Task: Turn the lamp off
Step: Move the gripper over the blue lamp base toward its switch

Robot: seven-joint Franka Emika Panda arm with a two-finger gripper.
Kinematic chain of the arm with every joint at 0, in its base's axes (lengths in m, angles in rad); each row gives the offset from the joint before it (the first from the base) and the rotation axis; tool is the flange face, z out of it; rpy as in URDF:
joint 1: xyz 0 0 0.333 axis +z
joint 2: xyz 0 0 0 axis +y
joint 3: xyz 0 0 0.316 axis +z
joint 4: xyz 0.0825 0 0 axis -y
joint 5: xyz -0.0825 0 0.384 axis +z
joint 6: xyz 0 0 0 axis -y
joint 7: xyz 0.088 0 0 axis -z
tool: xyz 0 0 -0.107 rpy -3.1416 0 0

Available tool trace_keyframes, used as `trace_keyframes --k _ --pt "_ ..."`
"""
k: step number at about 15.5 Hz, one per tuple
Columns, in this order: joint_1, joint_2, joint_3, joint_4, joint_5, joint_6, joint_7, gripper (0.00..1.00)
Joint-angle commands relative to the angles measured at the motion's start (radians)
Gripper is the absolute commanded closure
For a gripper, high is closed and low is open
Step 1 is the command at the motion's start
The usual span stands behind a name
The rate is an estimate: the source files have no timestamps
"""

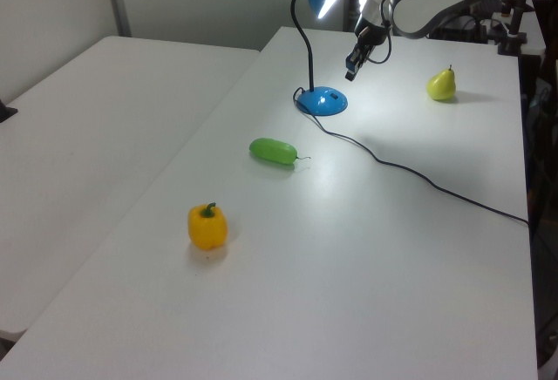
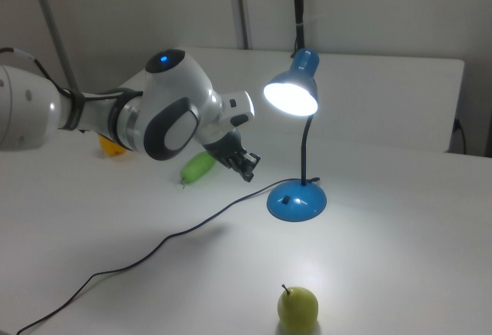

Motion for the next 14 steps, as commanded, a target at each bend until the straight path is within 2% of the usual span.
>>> trace_keyframes --k 1,9,14 --pt "-0.006 0.046 -0.013 -0.014 0.002 0.15 -0.002 1.0" --pt "-0.035 0.155 -0.013 -0.006 0.006 0.346 -0.002 1.0" --pt "-0.049 0.192 -0.014 0.019 0.003 0.373 -0.007 1.0"
